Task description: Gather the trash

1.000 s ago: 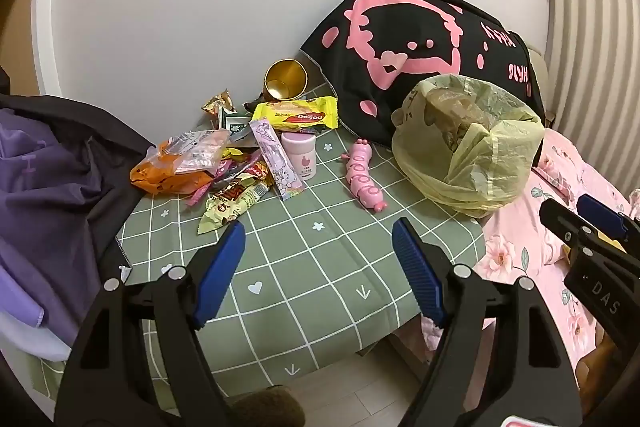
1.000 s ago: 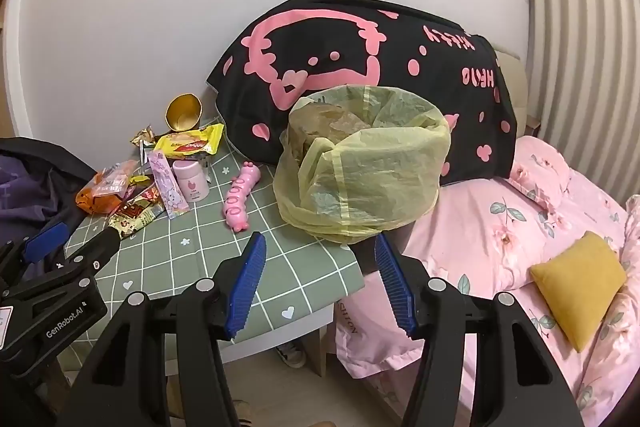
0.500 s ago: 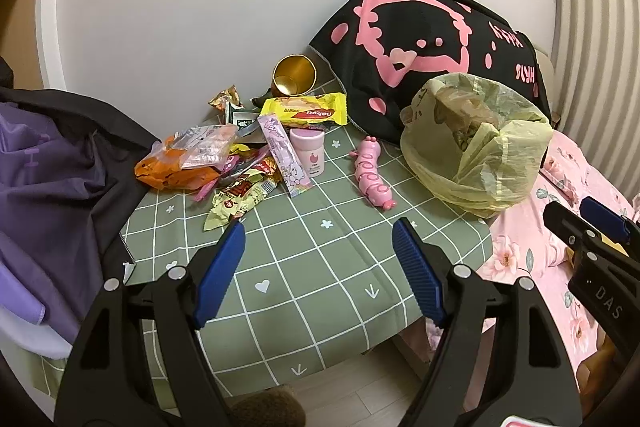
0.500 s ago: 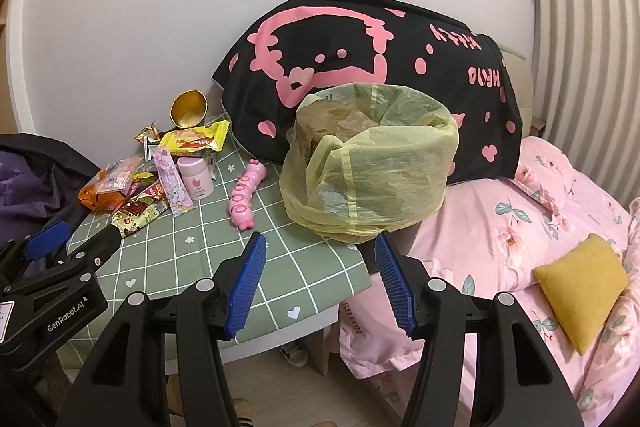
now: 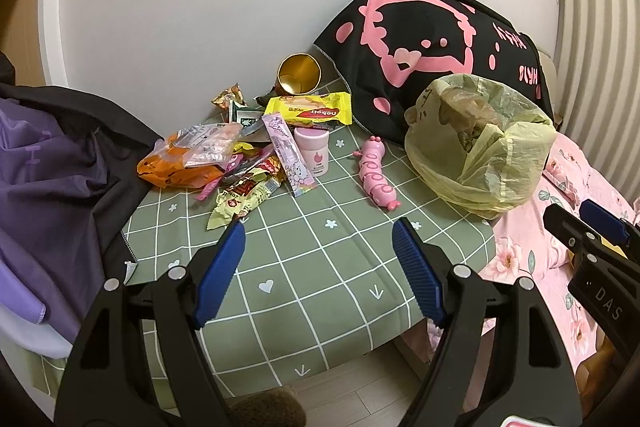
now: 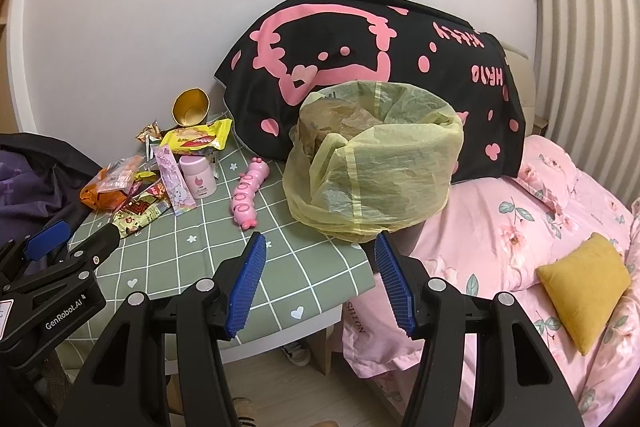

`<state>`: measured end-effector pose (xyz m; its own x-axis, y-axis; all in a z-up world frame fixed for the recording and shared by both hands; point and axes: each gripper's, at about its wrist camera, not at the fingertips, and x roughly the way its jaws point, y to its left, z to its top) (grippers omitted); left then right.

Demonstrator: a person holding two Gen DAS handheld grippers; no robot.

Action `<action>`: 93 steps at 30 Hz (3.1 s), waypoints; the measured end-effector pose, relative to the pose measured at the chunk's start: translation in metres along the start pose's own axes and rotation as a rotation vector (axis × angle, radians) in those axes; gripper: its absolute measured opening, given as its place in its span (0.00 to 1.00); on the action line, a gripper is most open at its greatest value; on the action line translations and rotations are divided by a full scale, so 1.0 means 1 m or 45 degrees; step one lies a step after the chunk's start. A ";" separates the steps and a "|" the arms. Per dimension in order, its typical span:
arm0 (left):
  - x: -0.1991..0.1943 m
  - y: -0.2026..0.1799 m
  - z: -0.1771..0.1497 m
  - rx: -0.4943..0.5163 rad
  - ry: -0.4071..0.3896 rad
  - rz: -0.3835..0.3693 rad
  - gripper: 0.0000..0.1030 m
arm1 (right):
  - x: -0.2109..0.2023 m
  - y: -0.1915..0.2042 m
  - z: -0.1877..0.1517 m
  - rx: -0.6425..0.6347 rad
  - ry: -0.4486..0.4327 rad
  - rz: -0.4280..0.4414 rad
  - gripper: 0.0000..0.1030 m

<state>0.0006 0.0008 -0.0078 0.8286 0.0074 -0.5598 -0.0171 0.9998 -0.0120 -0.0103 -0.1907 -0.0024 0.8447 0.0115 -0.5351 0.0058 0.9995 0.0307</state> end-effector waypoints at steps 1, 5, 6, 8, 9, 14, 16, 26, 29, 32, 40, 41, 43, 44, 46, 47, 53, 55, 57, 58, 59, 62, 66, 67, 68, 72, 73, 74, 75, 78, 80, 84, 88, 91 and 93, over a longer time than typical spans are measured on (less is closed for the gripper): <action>0.000 0.000 0.000 0.000 -0.001 0.000 0.70 | 0.000 0.000 0.000 0.000 -0.001 0.000 0.52; 0.001 0.001 -0.001 -0.001 0.001 -0.001 0.70 | -0.001 -0.001 -0.001 0.002 0.000 0.002 0.52; 0.001 0.001 -0.001 -0.001 0.001 -0.001 0.70 | -0.001 -0.002 -0.001 0.001 0.000 0.000 0.52; 0.001 0.000 -0.001 -0.002 0.001 -0.001 0.70 | -0.001 -0.002 -0.001 0.001 -0.001 0.000 0.52; 0.001 0.001 -0.001 -0.003 0.000 -0.001 0.70 | -0.001 -0.002 -0.001 0.003 -0.002 -0.001 0.52; 0.001 0.001 -0.002 -0.002 0.000 -0.002 0.70 | 0.001 -0.002 -0.005 0.007 -0.003 0.002 0.52; 0.001 0.001 -0.001 -0.003 0.000 -0.002 0.70 | 0.000 -0.002 -0.004 0.007 -0.003 0.002 0.52; -0.001 -0.004 -0.002 0.002 0.000 -0.003 0.70 | -0.002 -0.004 -0.003 0.008 -0.003 0.002 0.52; 0.000 -0.004 -0.002 0.002 0.001 -0.004 0.70 | -0.001 -0.004 -0.003 0.008 -0.002 0.003 0.52; -0.001 -0.004 -0.002 0.002 0.000 -0.004 0.70 | -0.001 -0.005 -0.003 0.008 -0.006 0.001 0.52; 0.000 -0.004 -0.002 0.000 0.001 -0.004 0.70 | -0.001 -0.004 -0.003 0.009 -0.005 0.003 0.52; 0.000 -0.004 -0.002 0.000 0.001 -0.004 0.70 | -0.001 -0.005 -0.003 0.008 -0.005 0.001 0.52; 0.000 -0.004 -0.002 0.000 0.001 -0.004 0.70 | -0.001 -0.005 -0.003 0.008 -0.005 0.002 0.52; 0.000 -0.004 -0.002 0.000 0.001 -0.004 0.70 | -0.001 -0.005 -0.003 0.009 -0.004 0.002 0.52; 0.000 -0.004 -0.002 -0.001 0.001 -0.004 0.70 | 0.000 -0.005 -0.003 0.008 -0.003 0.002 0.52; 0.000 -0.004 -0.002 -0.002 0.002 -0.004 0.70 | 0.000 -0.004 -0.003 0.007 -0.003 0.002 0.52; -0.001 -0.007 -0.002 -0.006 0.005 -0.010 0.70 | 0.001 -0.005 -0.003 0.008 -0.001 -0.005 0.52; 0.000 -0.009 0.001 -0.008 0.004 -0.015 0.70 | 0.003 -0.005 -0.003 0.002 0.003 -0.010 0.52; 0.004 -0.008 0.005 -0.020 0.009 -0.027 0.70 | 0.008 -0.005 -0.001 -0.011 0.000 -0.017 0.52; 0.009 -0.005 0.009 -0.024 0.017 -0.033 0.70 | 0.009 -0.010 0.001 -0.019 0.000 -0.018 0.52; 0.012 -0.003 0.012 -0.024 0.024 -0.034 0.70 | 0.010 -0.013 0.005 -0.025 -0.001 -0.021 0.52; 0.030 0.010 0.023 -0.018 0.056 -0.027 0.70 | 0.029 -0.009 0.012 -0.054 0.021 -0.026 0.52; 0.057 0.049 0.039 -0.094 0.077 0.022 0.70 | 0.063 0.002 0.019 -0.057 0.080 -0.003 0.52; 0.064 0.059 0.043 -0.120 0.084 0.032 0.70 | 0.070 0.005 0.021 -0.057 0.092 0.003 0.52; 0.071 0.070 0.047 -0.142 0.090 0.044 0.70 | 0.080 0.010 0.024 -0.055 0.105 0.015 0.52; 0.099 0.107 0.066 -0.207 0.097 0.076 0.70 | 0.111 0.030 0.040 -0.057 0.124 0.051 0.52; 0.107 0.119 0.072 -0.221 0.097 0.073 0.70 | 0.119 0.038 0.046 -0.062 0.123 0.058 0.52; 0.113 0.126 0.078 -0.230 0.093 0.068 0.70 | 0.128 0.045 0.052 -0.069 0.121 0.061 0.52; 0.121 0.130 0.086 -0.234 0.090 0.058 0.71 | 0.136 0.052 0.059 -0.076 0.119 0.069 0.52; 0.145 0.139 0.110 -0.190 0.081 0.039 0.72 | 0.155 0.068 0.075 -0.094 0.112 0.077 0.52; 0.167 0.141 0.128 -0.150 0.089 0.024 0.76 | 0.169 0.079 0.087 -0.110 0.108 0.074 0.52; 0.217 0.160 0.157 -0.210 0.145 -0.082 0.80 | 0.189 0.092 0.104 -0.106 0.129 0.060 0.52; 0.263 0.179 0.165 -0.314 0.259 -0.132 0.80 | 0.196 0.103 0.118 -0.119 0.135 0.026 0.52; 0.280 0.181 0.168 -0.304 0.261 -0.118 0.73 | 0.202 0.111 0.126 -0.148 0.162 0.015 0.52; 0.288 0.184 0.168 -0.315 0.272 -0.114 0.64 | 0.205 0.113 0.128 -0.160 0.173 0.005 0.52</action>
<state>0.3300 0.1900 -0.0319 0.6971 -0.1106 -0.7084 -0.1066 0.9610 -0.2550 0.2319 -0.0793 -0.0010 0.7644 0.0106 -0.6447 -0.0714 0.9951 -0.0682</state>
